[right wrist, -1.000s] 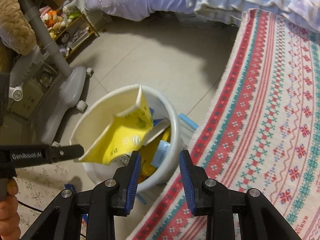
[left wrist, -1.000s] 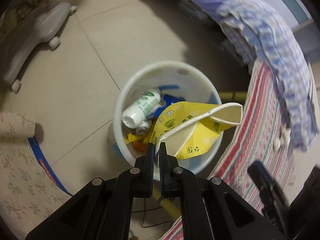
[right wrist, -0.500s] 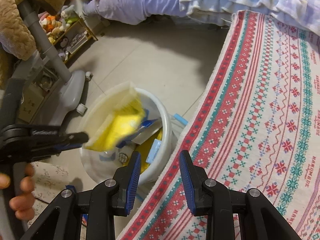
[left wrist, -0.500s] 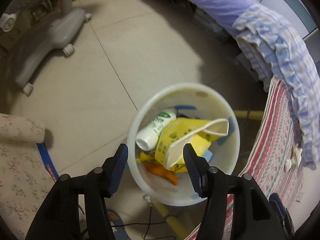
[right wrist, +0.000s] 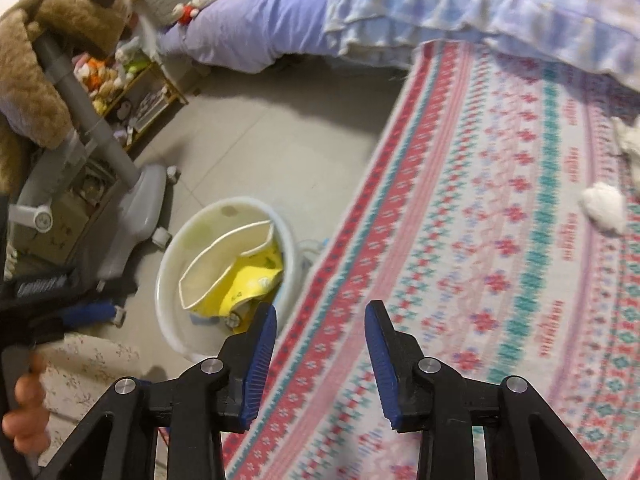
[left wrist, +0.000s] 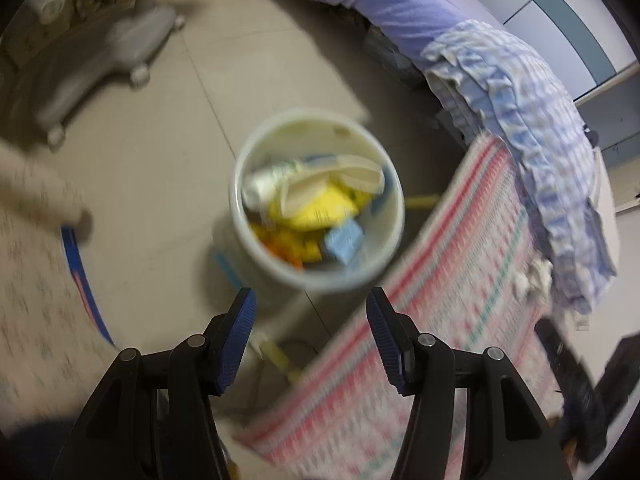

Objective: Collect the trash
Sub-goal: 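Return to the blanket and grasp the small white tissue with the left tool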

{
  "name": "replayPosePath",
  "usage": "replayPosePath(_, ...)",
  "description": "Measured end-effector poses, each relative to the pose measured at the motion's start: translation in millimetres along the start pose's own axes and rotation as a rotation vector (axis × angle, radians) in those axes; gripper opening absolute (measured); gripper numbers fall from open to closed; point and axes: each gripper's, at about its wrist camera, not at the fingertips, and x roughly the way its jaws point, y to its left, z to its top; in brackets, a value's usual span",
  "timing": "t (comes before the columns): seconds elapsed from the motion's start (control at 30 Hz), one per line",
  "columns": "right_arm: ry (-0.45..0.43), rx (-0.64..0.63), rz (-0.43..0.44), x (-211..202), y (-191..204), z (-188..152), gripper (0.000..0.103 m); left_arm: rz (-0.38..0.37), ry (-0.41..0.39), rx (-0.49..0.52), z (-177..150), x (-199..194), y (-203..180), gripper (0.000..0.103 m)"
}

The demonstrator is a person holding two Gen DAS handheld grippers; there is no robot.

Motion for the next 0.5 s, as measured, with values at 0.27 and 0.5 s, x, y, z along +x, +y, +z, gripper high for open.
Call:
replayPosePath(0.27,-0.058,0.087,-0.062,-80,-81,18,0.053,-0.121,0.085,0.078,-89,-13,-72,0.06)
replayPosePath(0.5,-0.099,0.189,-0.129,-135,-165,32,0.053,-0.175,0.135,0.242,-112,16,-204,0.06)
